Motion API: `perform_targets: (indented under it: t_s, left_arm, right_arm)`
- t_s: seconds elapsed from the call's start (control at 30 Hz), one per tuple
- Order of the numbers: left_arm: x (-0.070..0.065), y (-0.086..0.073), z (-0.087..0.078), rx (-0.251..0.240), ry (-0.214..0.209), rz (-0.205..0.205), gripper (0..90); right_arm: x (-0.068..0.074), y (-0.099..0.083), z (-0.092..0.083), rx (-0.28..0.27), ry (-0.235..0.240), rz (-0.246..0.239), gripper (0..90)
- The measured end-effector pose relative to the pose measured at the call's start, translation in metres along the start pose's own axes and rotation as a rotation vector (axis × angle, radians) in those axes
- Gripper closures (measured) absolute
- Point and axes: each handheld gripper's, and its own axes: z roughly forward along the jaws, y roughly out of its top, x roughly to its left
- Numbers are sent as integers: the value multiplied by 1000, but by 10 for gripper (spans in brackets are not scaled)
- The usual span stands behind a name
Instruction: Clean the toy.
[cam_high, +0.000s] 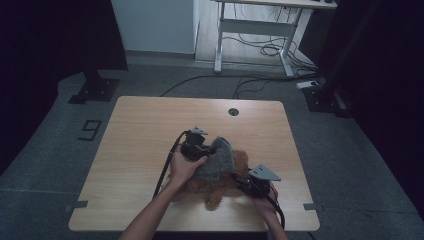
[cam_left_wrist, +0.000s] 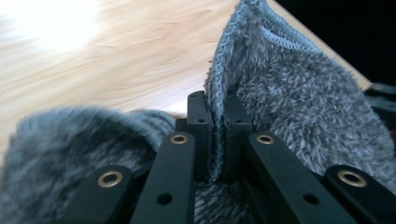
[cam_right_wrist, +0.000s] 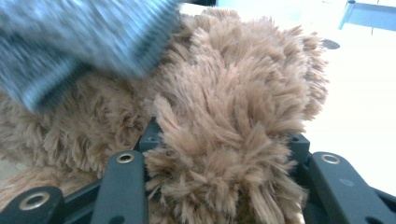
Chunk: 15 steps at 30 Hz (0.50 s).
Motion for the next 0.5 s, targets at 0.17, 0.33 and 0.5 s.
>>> perform_targets:
  t_s: [0.17,0.33,0.5]
  left_arm:
    - [42,-20,-14,35,62,-68,840]
    - [77,-47,-17,63,90,-140,839]
    - [97,-66,-25,48,72,-199,836]
  right_arm:
    - [-2,-1,0,0,8,12,504]
    - [-3,0,0,0,9,21,503]
    - [-3,0,0,-1,6,25,503]
